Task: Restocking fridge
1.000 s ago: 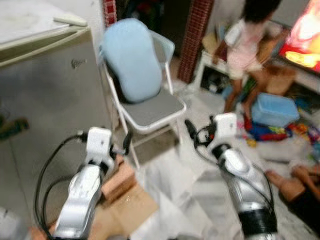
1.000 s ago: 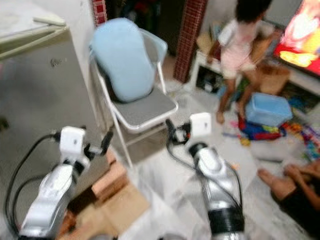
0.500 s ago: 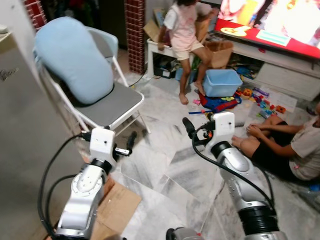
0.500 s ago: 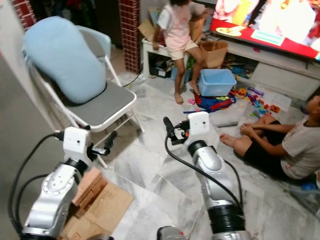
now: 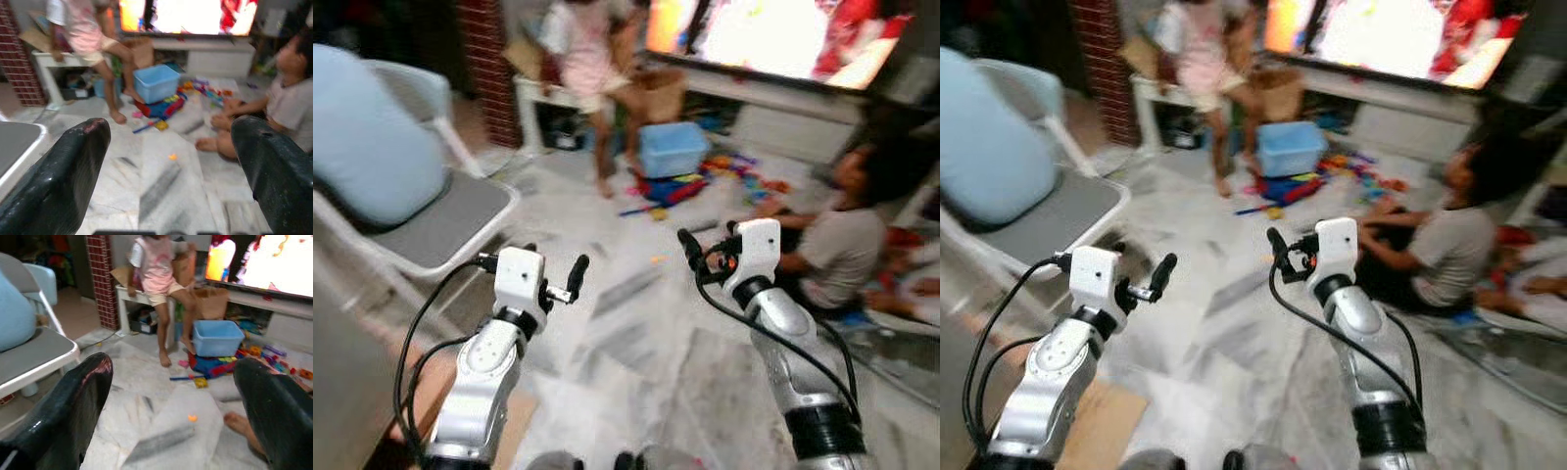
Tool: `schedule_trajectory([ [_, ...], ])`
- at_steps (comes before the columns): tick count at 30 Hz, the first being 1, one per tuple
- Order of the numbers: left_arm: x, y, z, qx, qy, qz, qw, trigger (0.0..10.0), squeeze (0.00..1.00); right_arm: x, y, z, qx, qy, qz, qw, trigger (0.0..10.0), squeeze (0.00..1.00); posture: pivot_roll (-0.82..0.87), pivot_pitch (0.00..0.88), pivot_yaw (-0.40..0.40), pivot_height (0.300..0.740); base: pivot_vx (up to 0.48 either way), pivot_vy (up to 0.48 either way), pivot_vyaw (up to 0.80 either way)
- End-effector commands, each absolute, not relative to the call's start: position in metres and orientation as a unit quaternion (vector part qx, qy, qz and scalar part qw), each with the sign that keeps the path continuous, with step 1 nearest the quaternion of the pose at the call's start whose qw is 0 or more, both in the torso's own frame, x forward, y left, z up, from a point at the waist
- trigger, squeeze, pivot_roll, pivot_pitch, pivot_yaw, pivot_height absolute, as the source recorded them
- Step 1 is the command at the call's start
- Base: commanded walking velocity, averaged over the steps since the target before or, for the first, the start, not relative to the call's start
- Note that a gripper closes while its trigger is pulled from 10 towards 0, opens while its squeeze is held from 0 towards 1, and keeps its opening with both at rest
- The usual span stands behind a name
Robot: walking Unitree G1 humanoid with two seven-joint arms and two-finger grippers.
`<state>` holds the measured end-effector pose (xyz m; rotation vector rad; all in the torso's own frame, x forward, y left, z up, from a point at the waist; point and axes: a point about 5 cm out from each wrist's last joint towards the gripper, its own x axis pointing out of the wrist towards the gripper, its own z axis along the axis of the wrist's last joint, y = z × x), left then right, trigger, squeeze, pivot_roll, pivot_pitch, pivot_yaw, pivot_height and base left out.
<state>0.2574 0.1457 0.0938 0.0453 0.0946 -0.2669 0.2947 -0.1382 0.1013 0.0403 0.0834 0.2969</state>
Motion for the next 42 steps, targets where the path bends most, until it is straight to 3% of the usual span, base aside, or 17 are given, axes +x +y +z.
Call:
schedule_trajectory([
  [1,0.257,0.142,0.095,0.018,0.045,-0.142,0.989,10.0,0.0,0.297,-0.142,0.107,0.015,0.032,0.14,0.989,10.0,0.0,0.03,0.0,-0.012,0.74,0.0,-0.266,-0.8],
  [11,0.257,0.142,0.095,0.015,0.045,-0.145,0.988,10.0,0.0,0.296,-0.143,0.107,0.013,0.032,0.137,0.99,10.0,0.0,0.02,0.0,-0.011,0.74,0.0,-0.213,-0.8],
  [42,0.261,0.143,0.099,-0.004,0.032,-0.15,0.988,10.0,0.0,0.298,-0.146,0.116,0.013,0.011,0.116,0.993,10.0,0.0,0.01,0.0,-0.005,0.74,0.033,0.0,-0.8],
])
